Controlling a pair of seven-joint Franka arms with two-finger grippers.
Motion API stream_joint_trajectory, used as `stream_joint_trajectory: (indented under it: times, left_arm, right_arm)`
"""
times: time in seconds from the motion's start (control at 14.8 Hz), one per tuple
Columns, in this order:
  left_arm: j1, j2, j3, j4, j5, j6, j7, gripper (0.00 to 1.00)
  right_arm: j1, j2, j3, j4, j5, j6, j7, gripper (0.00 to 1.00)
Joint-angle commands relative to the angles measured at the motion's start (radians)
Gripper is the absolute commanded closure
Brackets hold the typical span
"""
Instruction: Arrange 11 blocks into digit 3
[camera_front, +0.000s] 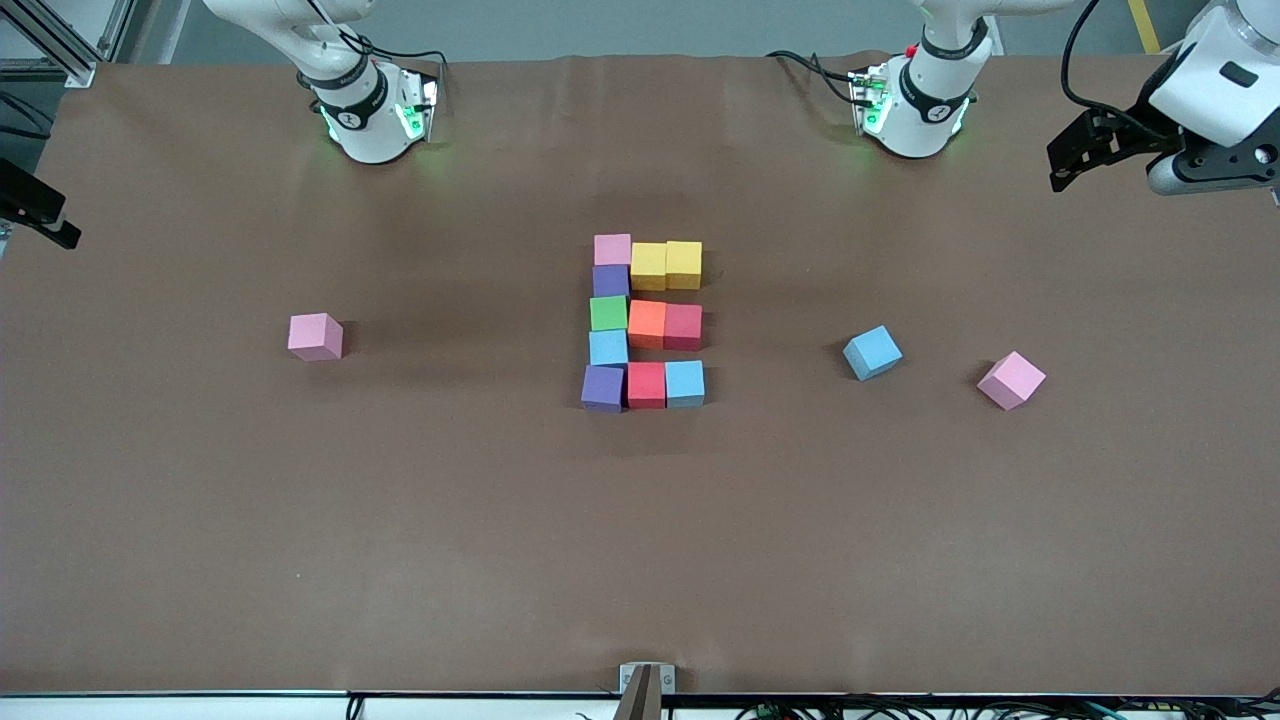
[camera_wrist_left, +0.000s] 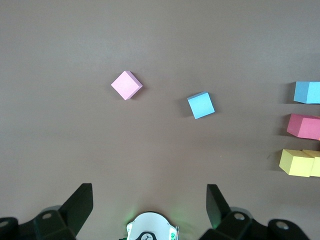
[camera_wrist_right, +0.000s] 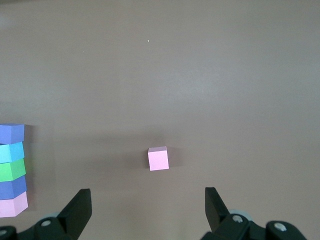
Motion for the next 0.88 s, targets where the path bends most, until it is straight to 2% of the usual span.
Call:
stream_joint_trajectory:
  times: [0.0,0.81]
  left_arm:
    - [0.007,-0.008,0.001,-0.003,-0.013,0.011,0.014,0.00]
    - [0.007,0.009,0.001,0.000,-0.006,0.030,0.014,0.00]
  right_arm:
    - [0.010,-0.002,-0.003,-0.002,-0.014,-0.005,-0.007,0.00]
    - [0.018,-0.001,-0.003,-0.008,-0.014,-0.020,-0.009,0.00]
